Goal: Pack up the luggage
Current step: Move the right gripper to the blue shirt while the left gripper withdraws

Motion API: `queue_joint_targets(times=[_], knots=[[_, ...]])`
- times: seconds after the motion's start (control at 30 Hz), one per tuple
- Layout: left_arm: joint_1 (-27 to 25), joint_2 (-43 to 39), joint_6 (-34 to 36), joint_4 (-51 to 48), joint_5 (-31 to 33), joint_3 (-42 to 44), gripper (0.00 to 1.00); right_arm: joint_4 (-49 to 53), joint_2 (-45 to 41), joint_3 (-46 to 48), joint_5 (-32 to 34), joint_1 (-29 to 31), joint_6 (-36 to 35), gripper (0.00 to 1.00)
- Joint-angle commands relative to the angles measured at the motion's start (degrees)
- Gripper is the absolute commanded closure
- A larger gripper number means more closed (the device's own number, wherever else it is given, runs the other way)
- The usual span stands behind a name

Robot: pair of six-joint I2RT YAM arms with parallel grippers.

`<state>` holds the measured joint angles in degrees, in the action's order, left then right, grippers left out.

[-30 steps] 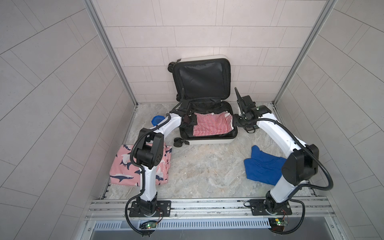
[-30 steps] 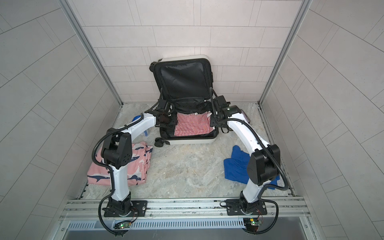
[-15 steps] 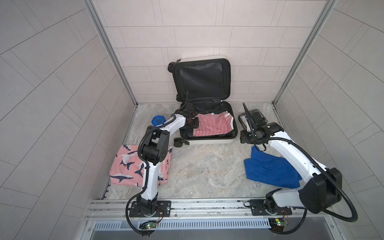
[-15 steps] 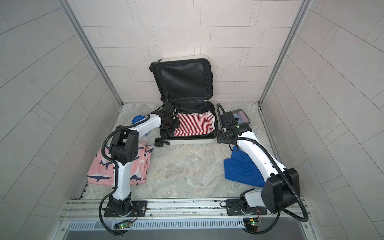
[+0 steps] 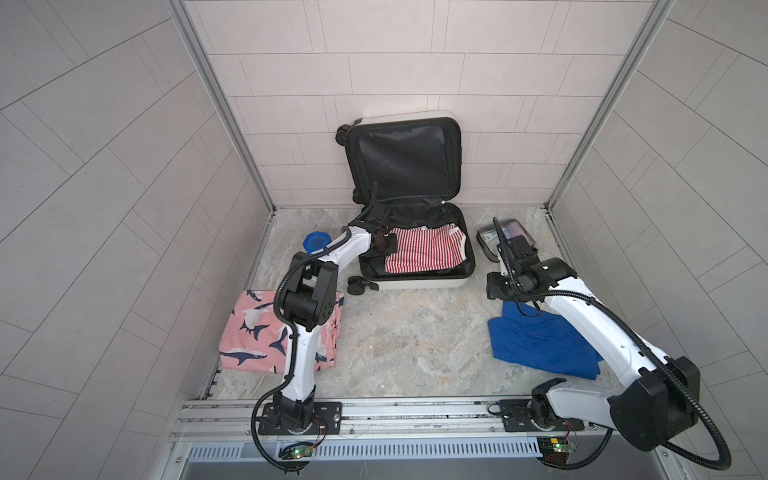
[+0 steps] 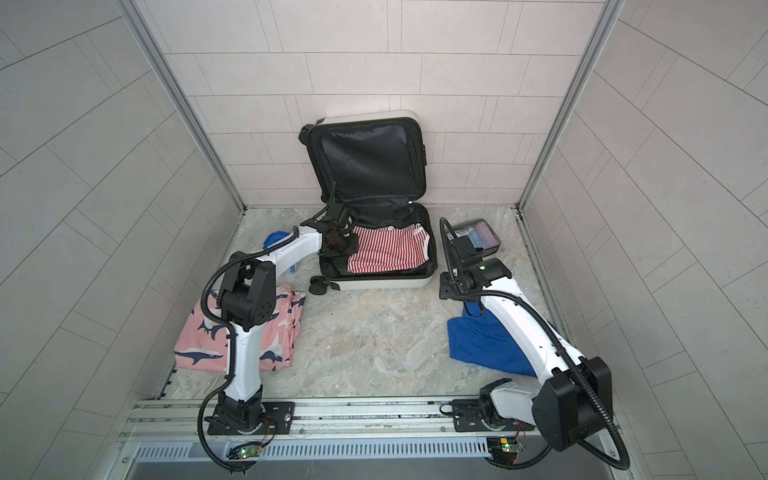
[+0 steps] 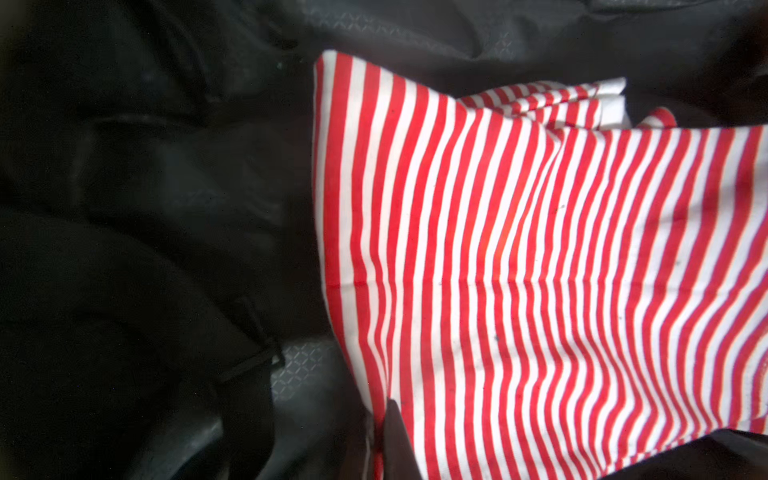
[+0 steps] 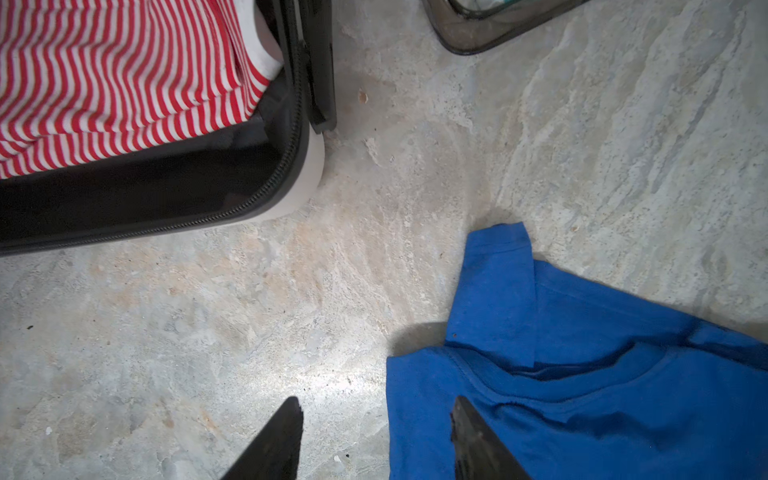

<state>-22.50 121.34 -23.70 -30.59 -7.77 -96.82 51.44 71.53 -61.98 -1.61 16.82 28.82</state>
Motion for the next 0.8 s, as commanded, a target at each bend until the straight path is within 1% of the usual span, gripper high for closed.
queue_joint_targets(times=[0.0,0.13,0.17,0.23,0.3,0.47,0.53,0.67,0.77], knots=[[0.8,-4.7,-1.2,-0.6,2.8,3.3,1.00,2.5,-1.8,0.9,2.6,-0.1,1.2,0.41],[1.6,-6.5,-1.6,1.4,2.8,6.4,1.00,2.7,-2.3,2.3,3.2,-0.1,1.8,0.40],[1.7,-6.4,-1.4,1.3,2.3,6.2,0.97,2.7,-2.2,2.8,3.3,-0.1,2.2,0.39],[1.7,-5.9,-0.7,0.1,1.7,5.5,0.73,2.4,-1.9,3.9,3.3,-0.1,2.3,0.38],[1.6,-7.1,-0.6,0.4,2.3,6.5,0.53,2.1,-1.6,5.1,3.3,-0.1,2.4,0.38],[1.6,-14.5,-0.6,2.0,4.2,10.3,0.33,-0.7,-1.6,9.7,2.5,-0.1,3.8,0.36],[1.6,-18.0,-0.4,1.9,4.8,11.4,0.29,-2.2,-1.3,11.8,1.8,-0.1,4.6,0.35],[1.3,-26.0,-0.4,2.7,5.0,15.2,0.29,-5.6,-0.2,15.6,0.3,-0.1,6.1,0.36],[0.8,-33.2,-0.5,4.2,3.9,19.5,0.29,-7.4,0.5,17.5,0.1,-0.1,6.9,0.38]])
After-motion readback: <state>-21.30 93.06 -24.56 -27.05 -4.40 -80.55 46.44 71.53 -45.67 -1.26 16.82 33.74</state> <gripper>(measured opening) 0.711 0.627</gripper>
